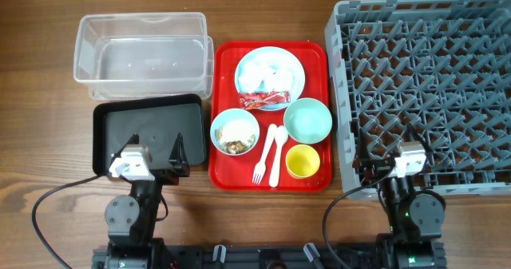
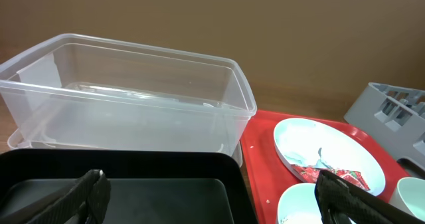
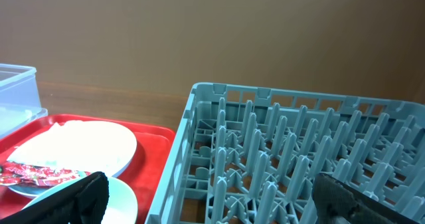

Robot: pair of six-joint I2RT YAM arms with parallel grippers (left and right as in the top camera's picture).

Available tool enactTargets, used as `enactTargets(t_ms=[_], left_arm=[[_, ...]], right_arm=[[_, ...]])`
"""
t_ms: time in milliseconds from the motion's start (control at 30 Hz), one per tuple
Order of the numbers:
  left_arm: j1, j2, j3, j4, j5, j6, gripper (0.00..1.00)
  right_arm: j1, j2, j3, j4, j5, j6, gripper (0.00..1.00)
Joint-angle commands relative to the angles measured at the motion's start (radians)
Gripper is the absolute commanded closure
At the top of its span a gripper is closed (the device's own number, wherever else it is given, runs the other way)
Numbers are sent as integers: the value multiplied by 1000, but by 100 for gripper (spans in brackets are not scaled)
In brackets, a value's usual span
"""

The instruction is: Sort waste into correct bins and load items into the dishwasher rack

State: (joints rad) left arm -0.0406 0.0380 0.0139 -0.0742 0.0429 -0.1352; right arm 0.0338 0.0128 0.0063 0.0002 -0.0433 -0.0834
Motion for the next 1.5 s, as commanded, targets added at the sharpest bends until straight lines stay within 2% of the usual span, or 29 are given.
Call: enactTargets(t_ms=[0,933,1033,1133,1300,1467], left_arm=[[6,-11,-8,0,12,16,0],[5,-11,-8,1,13,16,0],[5,-11,-8,2,12,3,0],[6,3,-8,2,12,-64,0],[6,111,18,-29,13,-196,0],[5,337,204,-166,53,-213,0]], right_arm=[[2,-8,-1,3,17,11,0],[2,-6,-1,2,5,12,0],[2,-3,-1,2,5,88,0],[2,0,2,-3,5,177,0],[2,88,124,-133,5,199,0],[2,305,352,-278,-26,224,0]])
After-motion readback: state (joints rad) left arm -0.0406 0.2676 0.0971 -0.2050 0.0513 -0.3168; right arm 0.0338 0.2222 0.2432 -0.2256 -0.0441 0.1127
